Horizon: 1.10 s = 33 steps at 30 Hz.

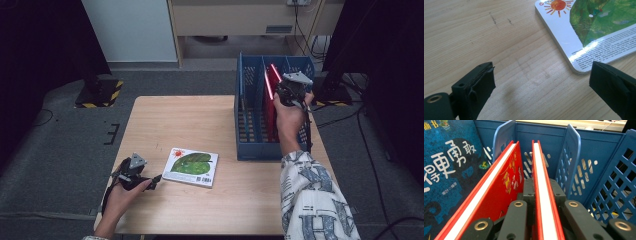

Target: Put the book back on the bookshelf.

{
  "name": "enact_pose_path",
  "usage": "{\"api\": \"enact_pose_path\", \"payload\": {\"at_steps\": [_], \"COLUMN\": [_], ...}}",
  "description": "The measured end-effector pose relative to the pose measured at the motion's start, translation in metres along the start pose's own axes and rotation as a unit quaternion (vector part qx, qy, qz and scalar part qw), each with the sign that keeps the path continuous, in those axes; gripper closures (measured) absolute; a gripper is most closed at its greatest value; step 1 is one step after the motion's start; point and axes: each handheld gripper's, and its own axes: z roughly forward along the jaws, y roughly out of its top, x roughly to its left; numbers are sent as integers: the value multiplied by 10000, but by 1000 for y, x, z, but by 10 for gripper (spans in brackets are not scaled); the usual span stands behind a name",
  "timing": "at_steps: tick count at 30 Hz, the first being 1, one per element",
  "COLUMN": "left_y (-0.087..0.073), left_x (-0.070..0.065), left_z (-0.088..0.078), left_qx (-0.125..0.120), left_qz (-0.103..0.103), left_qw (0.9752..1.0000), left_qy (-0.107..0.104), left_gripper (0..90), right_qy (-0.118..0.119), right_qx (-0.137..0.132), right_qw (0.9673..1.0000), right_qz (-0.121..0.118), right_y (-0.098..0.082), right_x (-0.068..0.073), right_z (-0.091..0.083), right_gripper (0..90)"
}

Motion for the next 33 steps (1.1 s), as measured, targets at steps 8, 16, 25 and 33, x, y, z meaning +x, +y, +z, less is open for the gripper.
{"api": "enact_pose_path", "payload": {"at_steps": [8,16,25,33], "left_y": [0,0,0,1], "left_x": [0,0,0,0], "left_z": [0,0,0,0], "left_qx": [2,8,4,0], "left_qz": [7,9,7,1], "left_qw": [10000,10000,10000,10000], "left_qy": [6,18,27,26], "left_gripper": [54,54,54,53], "right_qy": [98,195,326,395], "right_qx": [22,90,75,34], "right_qw": [9999,9998,9994,9990], "right_qz": [-38,42,133,182], "right_y": [-1,-3,-2,0], "right_x": [0,-2,-2,0], "right_z": [-2,-6,-9,-12], "right_gripper": [788,768,736,711]}}
